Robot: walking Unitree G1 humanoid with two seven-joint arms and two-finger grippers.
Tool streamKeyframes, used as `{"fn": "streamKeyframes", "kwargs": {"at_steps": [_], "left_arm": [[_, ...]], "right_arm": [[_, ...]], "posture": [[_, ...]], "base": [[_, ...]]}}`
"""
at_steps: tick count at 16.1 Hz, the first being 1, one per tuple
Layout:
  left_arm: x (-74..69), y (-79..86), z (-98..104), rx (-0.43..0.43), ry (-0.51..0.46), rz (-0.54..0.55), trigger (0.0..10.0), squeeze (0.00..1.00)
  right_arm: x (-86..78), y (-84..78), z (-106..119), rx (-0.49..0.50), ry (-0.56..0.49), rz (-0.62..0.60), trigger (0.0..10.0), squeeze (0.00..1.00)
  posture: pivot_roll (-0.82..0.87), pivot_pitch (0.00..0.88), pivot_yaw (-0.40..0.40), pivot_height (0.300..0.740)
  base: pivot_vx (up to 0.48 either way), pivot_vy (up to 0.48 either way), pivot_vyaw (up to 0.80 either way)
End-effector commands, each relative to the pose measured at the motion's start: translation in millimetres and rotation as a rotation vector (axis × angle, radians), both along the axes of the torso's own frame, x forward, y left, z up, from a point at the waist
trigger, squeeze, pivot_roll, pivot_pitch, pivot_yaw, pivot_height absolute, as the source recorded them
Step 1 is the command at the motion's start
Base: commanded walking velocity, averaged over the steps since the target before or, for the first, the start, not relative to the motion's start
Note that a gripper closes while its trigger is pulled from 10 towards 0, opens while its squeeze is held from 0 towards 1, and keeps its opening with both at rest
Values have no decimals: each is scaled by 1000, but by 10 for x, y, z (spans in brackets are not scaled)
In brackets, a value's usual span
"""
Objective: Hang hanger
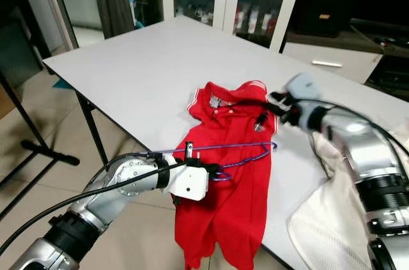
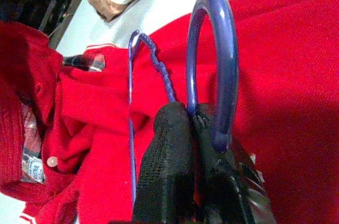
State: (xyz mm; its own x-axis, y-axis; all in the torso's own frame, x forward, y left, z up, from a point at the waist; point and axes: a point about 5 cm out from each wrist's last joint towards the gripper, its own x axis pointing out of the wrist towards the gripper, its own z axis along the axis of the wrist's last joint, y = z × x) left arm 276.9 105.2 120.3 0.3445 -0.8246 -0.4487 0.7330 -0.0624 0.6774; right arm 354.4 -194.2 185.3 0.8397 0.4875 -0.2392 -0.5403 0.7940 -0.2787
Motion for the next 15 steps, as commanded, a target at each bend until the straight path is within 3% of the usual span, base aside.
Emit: {"fn": "streamKeyframes", "kwargs": {"at_steps": [1,5,10,12,15], "left_arm": [[0,41,-92,36,32,22,10000,0],[93,10,-25,-52,-37,91,10000,0],[366,-71,490,-506,-235,300,10000,0],[359,-71,624,-654,-223,320,10000,0],[273,-97,614,-742,-134,301,10000,0]], "right_arm": [[7,-83,80,43,-29,-79,10000,0],[43,-180,138,94,-123,-253,10000,0],[-28,-254,144,232,-235,-464,10000,0],[-99,-241,81,220,-260,-484,10000,0],[-215,-269,-30,215,-269,-546,10000,0]], "posture": [[71,16,-22,740],[66,17,-18,740],[60,19,-18,740],[60,19,-18,740],[50,26,-21,740]], "base": [[0,0,0],[0,0,0],[0,0,0],[0,0,0],[0,0,0]]}}
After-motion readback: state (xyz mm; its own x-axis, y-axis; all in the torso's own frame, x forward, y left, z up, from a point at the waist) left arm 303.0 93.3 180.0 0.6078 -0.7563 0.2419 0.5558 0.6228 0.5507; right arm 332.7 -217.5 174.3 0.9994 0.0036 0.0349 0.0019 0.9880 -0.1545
